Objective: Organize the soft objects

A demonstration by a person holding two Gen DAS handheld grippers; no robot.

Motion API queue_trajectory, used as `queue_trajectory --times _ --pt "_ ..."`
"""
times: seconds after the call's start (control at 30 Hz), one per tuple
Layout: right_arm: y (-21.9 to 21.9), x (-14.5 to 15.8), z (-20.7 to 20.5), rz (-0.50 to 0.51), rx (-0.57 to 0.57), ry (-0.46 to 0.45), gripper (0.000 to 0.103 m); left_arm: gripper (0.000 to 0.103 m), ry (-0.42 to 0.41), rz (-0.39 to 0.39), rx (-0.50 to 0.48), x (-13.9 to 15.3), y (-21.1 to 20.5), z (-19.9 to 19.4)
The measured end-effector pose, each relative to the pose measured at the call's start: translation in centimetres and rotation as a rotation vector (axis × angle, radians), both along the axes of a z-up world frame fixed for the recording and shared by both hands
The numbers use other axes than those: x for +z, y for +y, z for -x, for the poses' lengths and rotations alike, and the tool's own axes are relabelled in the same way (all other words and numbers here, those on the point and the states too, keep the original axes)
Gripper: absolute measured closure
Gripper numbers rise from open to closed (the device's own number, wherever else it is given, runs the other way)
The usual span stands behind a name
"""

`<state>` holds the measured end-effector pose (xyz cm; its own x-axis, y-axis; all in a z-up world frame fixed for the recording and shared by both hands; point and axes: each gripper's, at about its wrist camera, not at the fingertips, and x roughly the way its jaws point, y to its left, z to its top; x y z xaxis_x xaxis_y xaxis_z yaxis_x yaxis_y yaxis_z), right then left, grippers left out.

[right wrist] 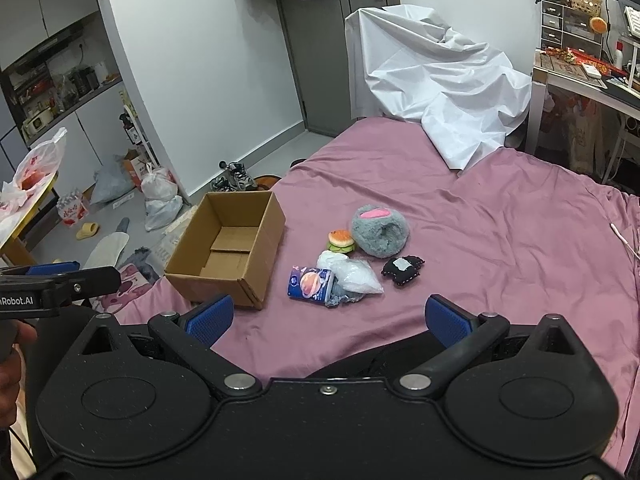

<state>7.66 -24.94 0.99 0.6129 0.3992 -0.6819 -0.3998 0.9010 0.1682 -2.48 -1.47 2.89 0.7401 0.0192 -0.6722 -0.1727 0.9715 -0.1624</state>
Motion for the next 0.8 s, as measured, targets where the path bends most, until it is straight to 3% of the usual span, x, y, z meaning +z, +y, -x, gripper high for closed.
queue_trajectory --times 0.8 --pt "-1.0 -1.0 -1.4 -0.069 0.011 -0.014 0.0 0.001 -0.027 0.008 0.017 -0.5 -0.3 -1.1"
